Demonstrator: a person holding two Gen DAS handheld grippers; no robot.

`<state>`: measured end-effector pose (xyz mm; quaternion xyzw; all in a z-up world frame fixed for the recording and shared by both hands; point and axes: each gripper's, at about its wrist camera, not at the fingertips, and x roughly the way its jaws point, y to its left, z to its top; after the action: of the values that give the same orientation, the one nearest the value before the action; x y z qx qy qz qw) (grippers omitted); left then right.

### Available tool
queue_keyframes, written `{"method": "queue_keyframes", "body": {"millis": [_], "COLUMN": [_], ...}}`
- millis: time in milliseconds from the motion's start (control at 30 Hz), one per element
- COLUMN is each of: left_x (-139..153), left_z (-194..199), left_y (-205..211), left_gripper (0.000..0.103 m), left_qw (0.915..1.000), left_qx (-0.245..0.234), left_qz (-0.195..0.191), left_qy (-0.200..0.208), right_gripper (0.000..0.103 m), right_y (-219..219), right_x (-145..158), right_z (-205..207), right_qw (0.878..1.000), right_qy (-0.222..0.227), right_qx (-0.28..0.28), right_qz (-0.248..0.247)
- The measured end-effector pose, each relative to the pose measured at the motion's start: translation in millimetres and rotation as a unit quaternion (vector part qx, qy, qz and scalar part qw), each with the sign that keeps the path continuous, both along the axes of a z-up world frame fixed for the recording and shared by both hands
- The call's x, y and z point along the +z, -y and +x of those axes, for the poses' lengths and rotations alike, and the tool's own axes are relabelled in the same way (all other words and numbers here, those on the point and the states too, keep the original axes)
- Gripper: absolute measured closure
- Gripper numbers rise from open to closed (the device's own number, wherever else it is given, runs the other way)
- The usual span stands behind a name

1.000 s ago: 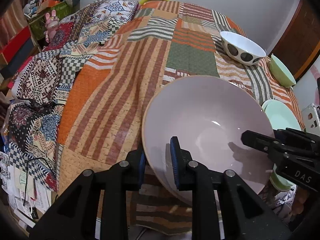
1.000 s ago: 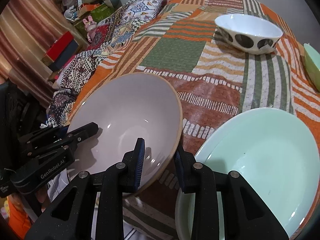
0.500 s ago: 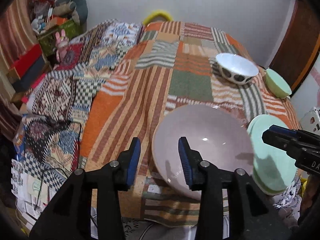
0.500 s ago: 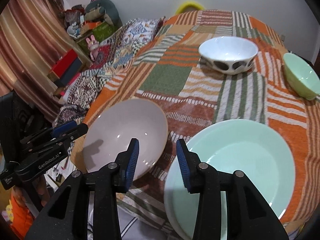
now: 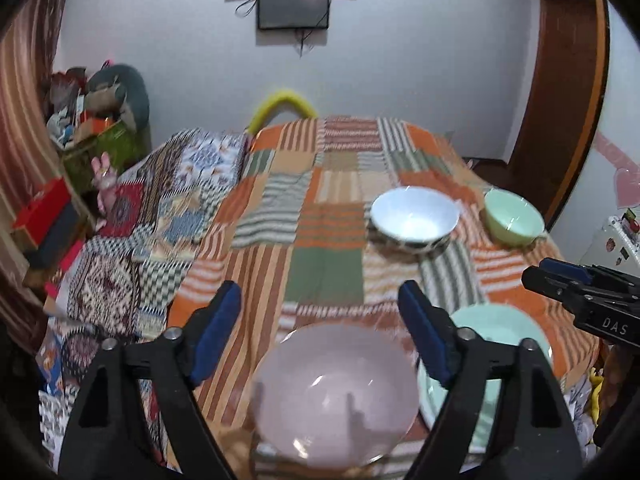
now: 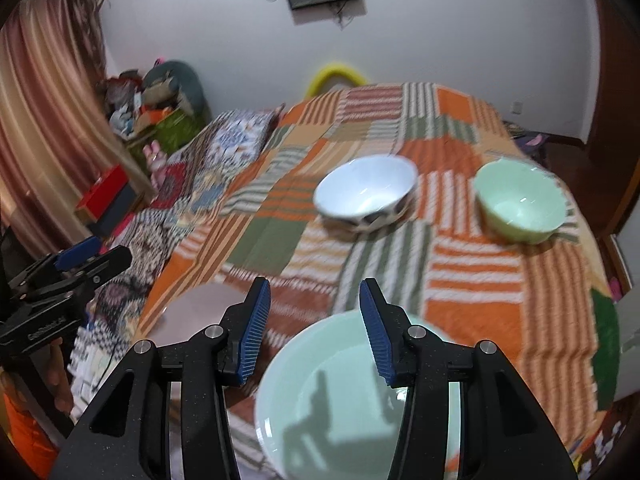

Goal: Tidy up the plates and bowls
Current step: 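Move both grippers to the white black-dotted bowl and close on its rim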

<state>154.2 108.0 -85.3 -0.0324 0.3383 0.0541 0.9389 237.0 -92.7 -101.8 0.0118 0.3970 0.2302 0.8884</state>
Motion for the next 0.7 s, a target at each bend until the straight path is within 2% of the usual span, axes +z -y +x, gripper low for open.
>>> {"method": "queue_keyframes", "body": {"millis": [167, 400, 600, 700], "left_x": [14.6, 19.8, 10.0, -2.1], "left_z": [25.1, 75.2, 118.8, 141.1], "left_y": [18.9, 26.5, 19.8, 17.3], "left_gripper": [0.014, 0.013, 0.012, 0.012], "left_qw": [0.9995, 0.9991, 0.9990, 0.9992], "left_qx": [-0.020, -0.031, -0.024, -0.022], "left_qz": [0.010, -0.023, -0.036, -0.030], "left_qy": [0.022, 0.019, 0.002, -0.013], "right_gripper": [0.058, 0.058, 0.058, 0.058], "right_y": [17.3, 34.1, 33.2, 31.3], "right_x": [14.0, 21.9, 16.8, 10.4], "right_z": [15.0, 45.5, 72.2, 87.8], "right_qw": [1.000, 0.998, 0.998, 0.998], "right_qy": [0.019, 0.026, 0.026, 0.021], "right_qx": [-0.022, -0.051, -0.059, -0.060], "right_qz": [0.004, 0.021, 0.010, 0.003]}}
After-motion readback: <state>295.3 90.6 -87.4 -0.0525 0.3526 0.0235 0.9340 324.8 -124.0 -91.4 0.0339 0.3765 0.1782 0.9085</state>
